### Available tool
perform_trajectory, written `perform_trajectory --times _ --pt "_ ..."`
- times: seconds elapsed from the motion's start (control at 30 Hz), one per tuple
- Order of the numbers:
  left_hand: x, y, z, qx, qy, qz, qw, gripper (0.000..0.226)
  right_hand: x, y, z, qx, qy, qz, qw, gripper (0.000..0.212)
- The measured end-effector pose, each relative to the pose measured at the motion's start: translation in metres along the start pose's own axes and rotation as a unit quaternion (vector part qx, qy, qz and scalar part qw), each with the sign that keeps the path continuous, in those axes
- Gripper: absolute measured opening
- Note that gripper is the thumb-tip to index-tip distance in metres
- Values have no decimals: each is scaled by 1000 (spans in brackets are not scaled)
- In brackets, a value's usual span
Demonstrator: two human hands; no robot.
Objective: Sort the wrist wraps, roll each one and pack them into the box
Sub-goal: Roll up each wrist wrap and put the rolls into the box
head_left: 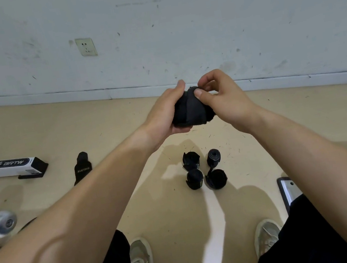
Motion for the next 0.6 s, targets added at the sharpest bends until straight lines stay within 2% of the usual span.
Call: perform_trajectory --times 0.1,0.2,0.33,0.4,0.47,0.6 --pt "3 -5 -9 69 69 56 994 47 5 -2 0 39 47 4 998 14" --pt "5 -6 -21 124 107 141 976 40 10 -6 2 74 83 17 994 14" --pt "8 -9 -24 110 89 185 972 37 16 -15 7 88 103 48 990 8" --pt "10 -11 -25 101 77 189 974 30 22 -21 10 58 49 74 994 7" --pt "12 -12 -27 88 82 193 974 27 27 -27 15 41 -5 78 996 16" --pt "9 -14 -31 71 94 200 973 29 33 -37 27 138 43 -21 989 38"
Point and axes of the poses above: each hand's wrist, its own y-axis towards the middle knuckle, its own x-axis out of the palm, z = x × y, the point moved 3 cm from there along y, towards the middle knuckle, and after that the axes turned 9 degrees about z, right-handed, at the moved point
